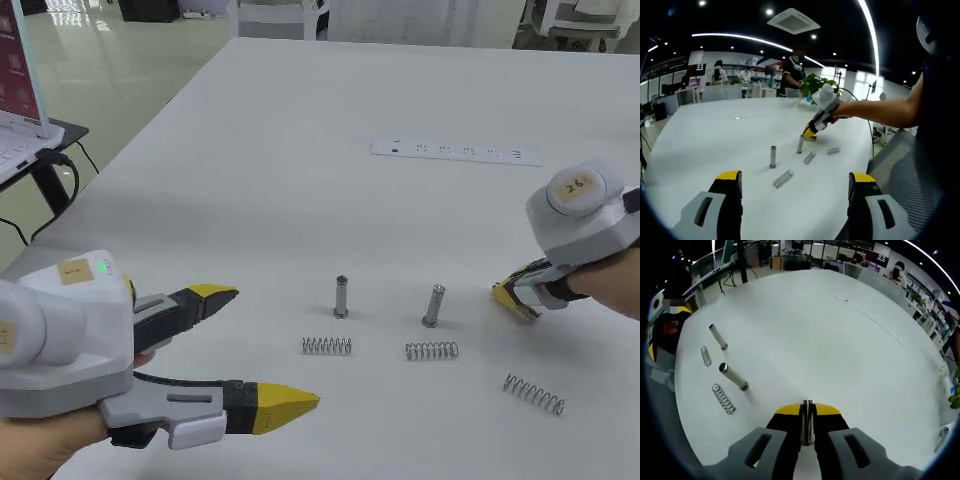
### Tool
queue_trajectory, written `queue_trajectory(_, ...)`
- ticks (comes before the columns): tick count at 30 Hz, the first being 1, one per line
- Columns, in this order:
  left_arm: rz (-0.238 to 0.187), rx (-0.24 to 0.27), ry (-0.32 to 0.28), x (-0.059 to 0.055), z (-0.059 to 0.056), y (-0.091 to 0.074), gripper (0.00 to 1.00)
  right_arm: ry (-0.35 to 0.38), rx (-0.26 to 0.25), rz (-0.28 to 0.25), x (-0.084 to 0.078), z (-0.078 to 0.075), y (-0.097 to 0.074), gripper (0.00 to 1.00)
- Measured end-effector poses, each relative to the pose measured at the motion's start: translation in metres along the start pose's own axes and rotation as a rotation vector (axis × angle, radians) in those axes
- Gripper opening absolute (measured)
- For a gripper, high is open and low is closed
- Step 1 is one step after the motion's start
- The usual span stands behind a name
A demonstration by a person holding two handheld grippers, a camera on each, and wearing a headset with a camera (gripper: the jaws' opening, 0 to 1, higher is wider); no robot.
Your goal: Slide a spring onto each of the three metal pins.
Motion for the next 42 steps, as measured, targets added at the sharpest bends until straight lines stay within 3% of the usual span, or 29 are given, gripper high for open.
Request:
queue_trajectory(18, -0.008, -0.011, 0.03, 0.007, -0.005, -0.001, 0.84, 0.031, -0.027, -0.054, 0.002, 0.001, -0.032, 0.06)
queue_trajectory(42, -0.005, -0.017, 0.063, 0.016, -0.01, -0.002, 0.84, 0.086, -0.01, -0.091, 0.0, 0.006, -0.044, 0.06)
Point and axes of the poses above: the centre of the closed fingertips' face, and the gripper's own axes: y roughly forward along the fingers, z roughly to its left, x roughly out of its top, the point moved 3 cm from there along -y, roughly backward along the fingers, and after that the axes turned 13 degrees about -x, right-handed, at the moved point
